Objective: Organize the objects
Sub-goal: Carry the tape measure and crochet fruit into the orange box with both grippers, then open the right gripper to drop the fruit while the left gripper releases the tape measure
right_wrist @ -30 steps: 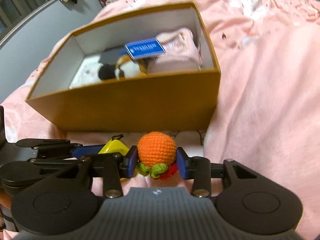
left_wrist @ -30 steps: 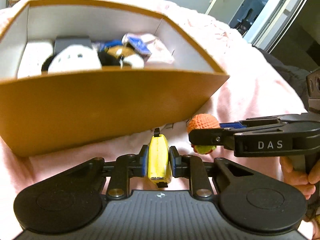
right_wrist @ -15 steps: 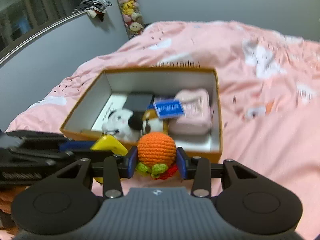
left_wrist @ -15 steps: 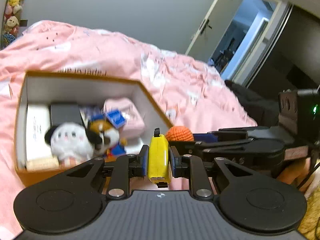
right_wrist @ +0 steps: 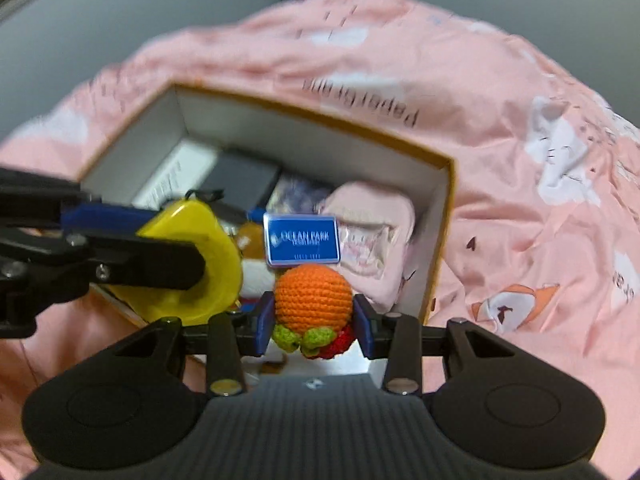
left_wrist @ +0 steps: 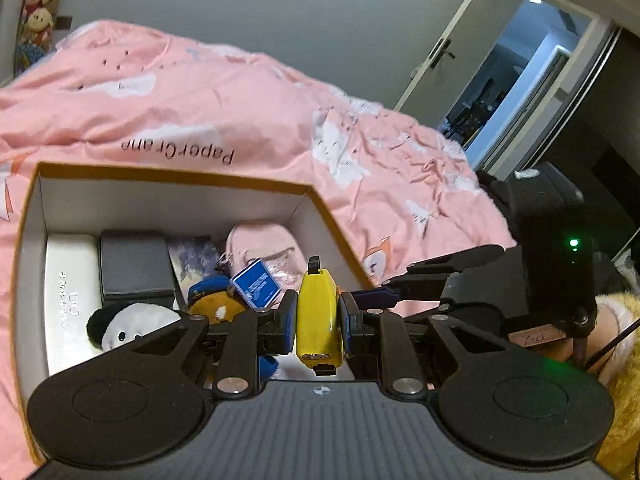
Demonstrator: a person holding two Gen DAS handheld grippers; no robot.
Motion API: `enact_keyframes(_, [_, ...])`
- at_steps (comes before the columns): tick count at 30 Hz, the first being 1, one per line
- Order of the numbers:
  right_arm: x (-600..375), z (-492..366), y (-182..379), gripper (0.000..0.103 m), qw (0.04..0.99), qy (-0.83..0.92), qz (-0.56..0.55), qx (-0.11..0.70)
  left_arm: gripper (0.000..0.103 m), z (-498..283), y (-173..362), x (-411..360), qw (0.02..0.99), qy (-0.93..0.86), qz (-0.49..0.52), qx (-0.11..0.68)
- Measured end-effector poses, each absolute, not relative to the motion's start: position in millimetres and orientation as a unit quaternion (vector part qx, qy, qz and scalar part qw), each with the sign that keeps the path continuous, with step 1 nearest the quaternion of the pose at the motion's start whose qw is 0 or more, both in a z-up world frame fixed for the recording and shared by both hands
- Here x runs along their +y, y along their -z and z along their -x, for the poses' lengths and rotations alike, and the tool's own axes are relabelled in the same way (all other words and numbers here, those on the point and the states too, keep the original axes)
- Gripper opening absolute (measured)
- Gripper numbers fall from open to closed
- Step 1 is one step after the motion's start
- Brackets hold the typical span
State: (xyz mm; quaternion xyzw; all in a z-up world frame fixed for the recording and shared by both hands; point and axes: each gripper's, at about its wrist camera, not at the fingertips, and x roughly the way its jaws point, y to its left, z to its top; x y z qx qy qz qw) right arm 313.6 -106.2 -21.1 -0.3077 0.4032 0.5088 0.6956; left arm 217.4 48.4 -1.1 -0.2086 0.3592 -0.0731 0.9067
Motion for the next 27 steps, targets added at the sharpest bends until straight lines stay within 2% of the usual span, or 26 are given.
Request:
enact_keyframes(8, [-82.8,-322.3,57.9,0.043,0.661,-0.467,0.391,0.438,0.024,-233.8,28.6,56.0,0.888,0.07,0.226,0.396])
enact_keyframes(15, [-81.9,-314.5,61.6,0.043,0.659,-0.455,0.429,0.417,0.024,-241.1,38.6,53.5,0.881,0.069,0.221,0.412])
enact_keyframes(17, [-85.3,-314.9,58.7,0.045,0.663,-0.455,0.425,0.415,0.024,-242.5,40.6,52.2,0.88,0.068,0.216,0.417])
enact_keyframes(19, [-92.0,-314.3,53.2,0.052,0.671,-0.456,0.418,0.408,0.024,-243.3,43.0,51.1,0.878,0.067,0.214,0.423])
enact_keyframes(24, [-113.6,-307.7,30.7,0.061,0.693,-0.479,0.393,0.368,0.024,-248.8,47.3,45.4,0.874,0.067,0.205,0.435])
enact_keyframes(27, [-125.3,-301.3,19.0,0.061,0.713,-0.476,0.396,0.329,0.023,-254.3,49.3,39.7,0.872,0.066,0.196,0.443])
